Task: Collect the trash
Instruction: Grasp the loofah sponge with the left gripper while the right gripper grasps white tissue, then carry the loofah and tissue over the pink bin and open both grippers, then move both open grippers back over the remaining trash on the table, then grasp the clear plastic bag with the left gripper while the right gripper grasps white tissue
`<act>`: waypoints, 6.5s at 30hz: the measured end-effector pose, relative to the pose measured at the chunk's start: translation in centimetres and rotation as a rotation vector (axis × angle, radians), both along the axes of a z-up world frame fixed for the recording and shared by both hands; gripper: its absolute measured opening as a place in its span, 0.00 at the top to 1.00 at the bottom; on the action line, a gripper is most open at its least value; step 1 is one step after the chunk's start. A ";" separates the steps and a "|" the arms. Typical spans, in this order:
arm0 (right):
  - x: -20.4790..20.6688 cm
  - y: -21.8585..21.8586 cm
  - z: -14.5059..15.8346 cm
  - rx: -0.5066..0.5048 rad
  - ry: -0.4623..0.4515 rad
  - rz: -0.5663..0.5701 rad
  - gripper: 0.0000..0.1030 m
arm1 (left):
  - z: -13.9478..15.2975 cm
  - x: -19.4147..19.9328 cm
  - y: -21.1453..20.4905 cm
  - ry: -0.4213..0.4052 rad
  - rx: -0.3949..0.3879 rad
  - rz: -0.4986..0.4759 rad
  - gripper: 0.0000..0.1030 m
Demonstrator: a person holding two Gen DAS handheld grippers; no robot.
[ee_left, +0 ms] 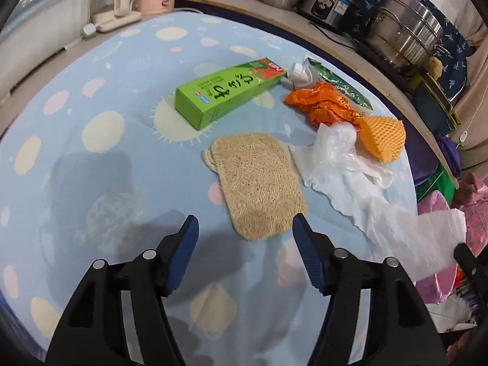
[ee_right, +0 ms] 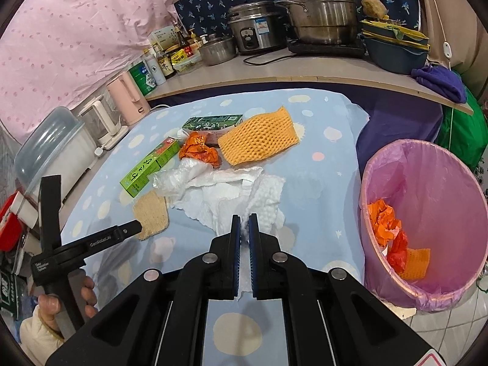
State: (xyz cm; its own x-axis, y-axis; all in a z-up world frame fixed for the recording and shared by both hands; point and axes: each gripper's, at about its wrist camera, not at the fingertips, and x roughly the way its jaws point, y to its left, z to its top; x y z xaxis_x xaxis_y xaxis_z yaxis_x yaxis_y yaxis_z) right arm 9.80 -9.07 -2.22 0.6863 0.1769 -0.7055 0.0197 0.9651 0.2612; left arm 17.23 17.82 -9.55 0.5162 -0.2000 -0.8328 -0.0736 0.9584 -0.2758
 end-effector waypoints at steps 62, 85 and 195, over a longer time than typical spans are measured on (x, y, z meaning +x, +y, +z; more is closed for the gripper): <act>1.5 -1.8 -6.6 -0.009 0.125 0.018 0.54 | 8.6 -7.4 -9.6 -0.126 0.065 -0.306 0.98; -4.3 -15.2 6.5 0.009 -0.173 -0.278 0.92 | 13.6 -6.9 -21.0 -0.254 0.006 -0.548 0.98; 10.9 4.9 -8.1 -0.012 0.150 0.107 0.74 | 2.8 5.1 -4.5 -0.086 0.042 -0.117 0.95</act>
State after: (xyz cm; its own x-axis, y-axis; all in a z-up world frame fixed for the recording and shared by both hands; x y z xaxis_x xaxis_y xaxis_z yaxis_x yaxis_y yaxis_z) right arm 20.66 -4.21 -10.31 0.5507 0.2342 -0.8012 -0.0447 0.9667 0.2519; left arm 22.31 13.36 -6.73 0.5611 -0.2290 -0.7955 0.0611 0.9698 -0.2361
